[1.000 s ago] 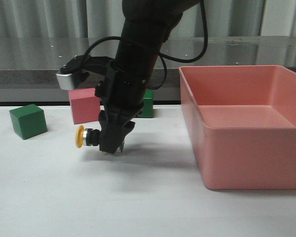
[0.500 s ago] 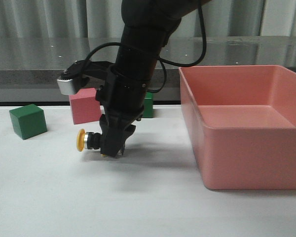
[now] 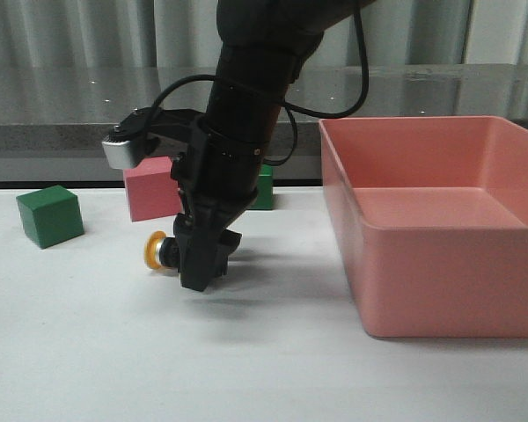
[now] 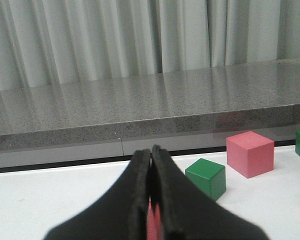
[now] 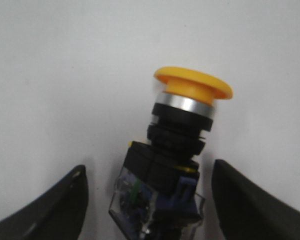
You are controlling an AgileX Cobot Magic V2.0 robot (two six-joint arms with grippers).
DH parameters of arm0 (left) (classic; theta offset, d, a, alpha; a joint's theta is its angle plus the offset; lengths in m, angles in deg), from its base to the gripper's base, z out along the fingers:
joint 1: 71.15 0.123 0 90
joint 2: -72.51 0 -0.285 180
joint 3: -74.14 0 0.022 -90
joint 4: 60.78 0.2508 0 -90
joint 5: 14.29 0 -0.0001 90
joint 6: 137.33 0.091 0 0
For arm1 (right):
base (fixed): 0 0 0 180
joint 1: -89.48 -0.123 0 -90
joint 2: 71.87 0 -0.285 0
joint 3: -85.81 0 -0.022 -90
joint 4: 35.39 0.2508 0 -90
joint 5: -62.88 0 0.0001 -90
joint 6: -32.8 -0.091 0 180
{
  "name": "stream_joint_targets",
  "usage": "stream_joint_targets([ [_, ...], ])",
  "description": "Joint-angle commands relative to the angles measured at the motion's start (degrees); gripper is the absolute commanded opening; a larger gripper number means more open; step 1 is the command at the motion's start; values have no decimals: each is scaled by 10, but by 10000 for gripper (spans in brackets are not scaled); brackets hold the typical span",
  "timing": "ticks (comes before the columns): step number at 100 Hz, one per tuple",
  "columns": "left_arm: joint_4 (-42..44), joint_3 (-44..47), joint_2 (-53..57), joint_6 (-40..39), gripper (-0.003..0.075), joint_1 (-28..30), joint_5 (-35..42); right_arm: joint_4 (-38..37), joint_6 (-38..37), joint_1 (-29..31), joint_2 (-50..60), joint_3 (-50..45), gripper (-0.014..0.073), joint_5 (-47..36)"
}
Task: Place and stand button with both arms
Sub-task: 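Carry the button to the table near the pink cube and release it, then raise the right gripper away from the button lying on its side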
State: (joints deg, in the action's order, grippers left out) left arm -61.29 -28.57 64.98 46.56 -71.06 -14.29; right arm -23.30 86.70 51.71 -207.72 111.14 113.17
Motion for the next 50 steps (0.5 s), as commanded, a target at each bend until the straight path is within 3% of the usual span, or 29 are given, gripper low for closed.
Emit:
stream_joint_targets([
  [1, 0, 16, 18, -7, -19, 0, 43, 5, 6, 2, 41, 19, 612, -13],
  [26, 0, 16, 18, -7, -19, 0, 43, -4, -4, 2, 75, 48, 644, 15],
  [50, 0, 16, 18, -7, -19, 0, 43, -13, -81, 2, 112, 135, 640, 151],
])
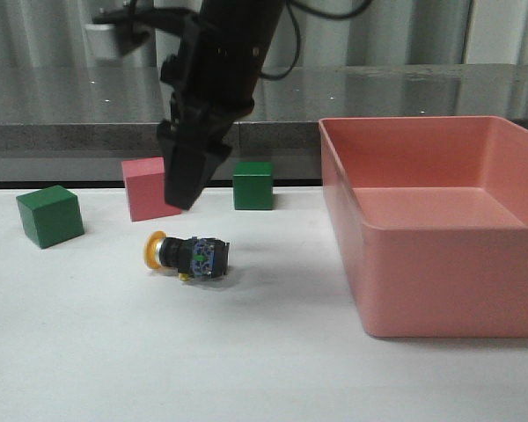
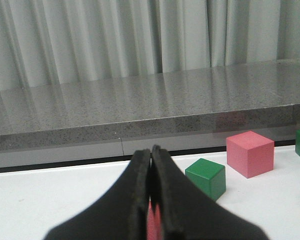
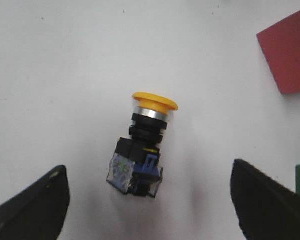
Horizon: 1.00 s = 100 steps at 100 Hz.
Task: Place and stand button with both arms
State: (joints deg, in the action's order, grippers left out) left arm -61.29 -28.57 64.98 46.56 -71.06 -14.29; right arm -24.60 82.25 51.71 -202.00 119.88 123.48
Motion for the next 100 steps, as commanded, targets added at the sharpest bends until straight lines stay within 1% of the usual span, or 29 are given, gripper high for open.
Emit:
stream_joint_targets([
  [1, 0, 16, 18, -7, -19, 0, 43, -2, -43, 2, 55, 51, 639, 53],
  [6, 0, 16, 18, -7, -19, 0, 43, -9, -66, 5, 63, 68, 619, 84],
  [10, 0, 16, 18, -7, -19, 0, 43, -16, -84, 8, 69, 80, 583, 105],
  [15, 0, 16, 18, -7, -19, 0, 43, -23, -109, 15, 78, 90, 520, 122],
  [22, 0, 16, 18, -7, -19, 0, 43, -27, -138, 29, 92, 98, 411, 132],
  [27, 0, 16, 18, -7, -19, 0, 43, -27, -159, 42, 104, 97, 307, 133],
  [29, 0, 16, 18, -7, -19, 0, 43, -27, -169, 47, 109, 97, 279, 134],
  [34, 0, 16, 18, -7, -19, 0, 43, -26, -192, 61, 121, 97, 157, 138],
  [36, 0, 16, 18, -7, -19, 0, 43, -26, -201, 67, 126, 97, 126, 141],
  [41, 0, 16, 18, -7, -19, 0, 43, -26, -218, 82, 138, 97, 1, 151],
  [45, 0, 16, 18, -7, -19, 0, 43, -26, -230, 94, 149, 96, -70, 155],
  [61, 0, 16, 18, -7, -19, 0, 43, -25, -273, 143, 197, 95, -61, 151],
  [83, 0, 16, 18, -7, -19, 0, 43, -27, -301, 211, 264, 93, -61, 121],
  [92, 0, 16, 18, -7, -19, 0, 43, -27, -306, 239, 299, 67, -61, 96],
  [100, 0, 16, 18, -7, -19, 0, 43, -27, -311, 261, 337, 22, -61, 72],
])
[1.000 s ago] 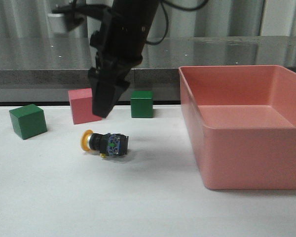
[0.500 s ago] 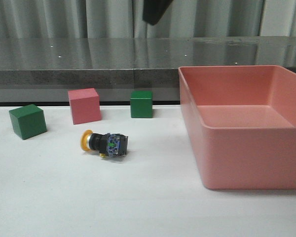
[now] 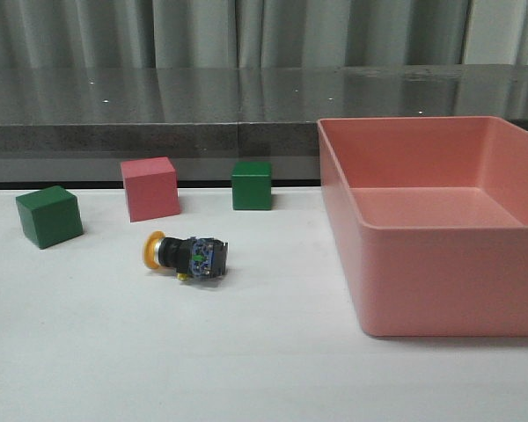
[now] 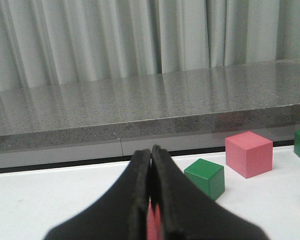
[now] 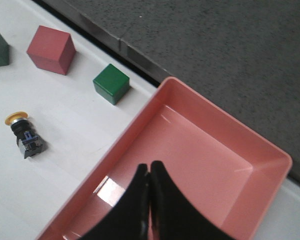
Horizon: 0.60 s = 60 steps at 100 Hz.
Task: Place and stand button with both arms
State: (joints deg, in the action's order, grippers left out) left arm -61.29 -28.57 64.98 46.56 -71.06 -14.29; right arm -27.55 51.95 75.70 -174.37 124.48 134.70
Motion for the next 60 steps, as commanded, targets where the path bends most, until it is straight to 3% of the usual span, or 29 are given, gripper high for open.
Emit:
stream_joint_targets([
  [1, 0, 16, 18, -7, -19, 0, 43, 3, -10, 25, 64, -28, -61, -44],
  [14, 0, 16, 18, -7, -19, 0, 43, 3, -19, 63, 134, -142, -61, -101],
  [33, 0, 16, 18, -7, -19, 0, 43, 3, -28, 105, 270, -365, -61, -256],
  [60, 0, 16, 18, -7, -19, 0, 43, 5, -28, 111, 474, -666, -61, -455],
])
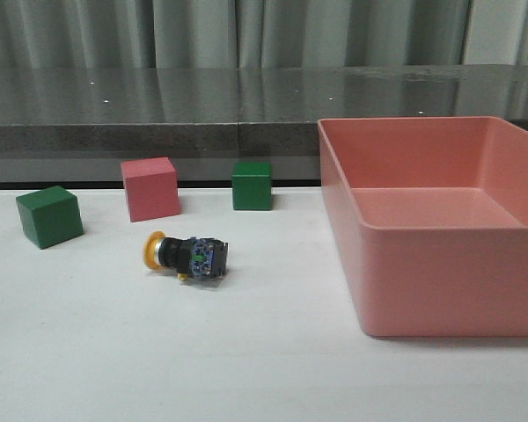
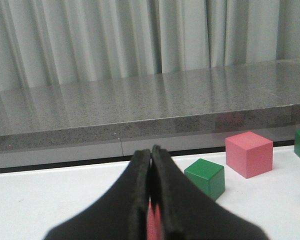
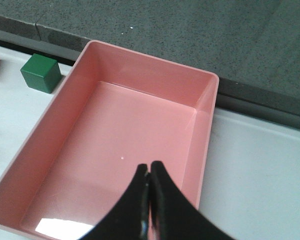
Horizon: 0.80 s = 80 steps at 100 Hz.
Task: Place and stand button with both arms
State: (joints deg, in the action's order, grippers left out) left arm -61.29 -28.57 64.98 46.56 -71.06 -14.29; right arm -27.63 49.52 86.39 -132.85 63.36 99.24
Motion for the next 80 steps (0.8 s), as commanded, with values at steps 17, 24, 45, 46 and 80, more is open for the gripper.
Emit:
stream_joint_targets([
  [17, 0, 16, 18, -7, -19, 0, 43, 16, -3, 5, 188, -202, -61, -194],
  [24, 0, 16, 18, -7, -19, 0, 43, 16, -3, 5, 238, -248, -61, -230],
  [45, 0, 16, 18, -7, -19, 0, 43, 16, -3, 5, 333, -326, -61, -279],
  [46, 0, 16, 18, -7, -19, 0, 43, 16, -3, 5, 335, -327, -61, -280],
  [80, 0, 16, 18, -7, -19, 0, 43, 16, -3, 5, 344, -329, -61, -279],
])
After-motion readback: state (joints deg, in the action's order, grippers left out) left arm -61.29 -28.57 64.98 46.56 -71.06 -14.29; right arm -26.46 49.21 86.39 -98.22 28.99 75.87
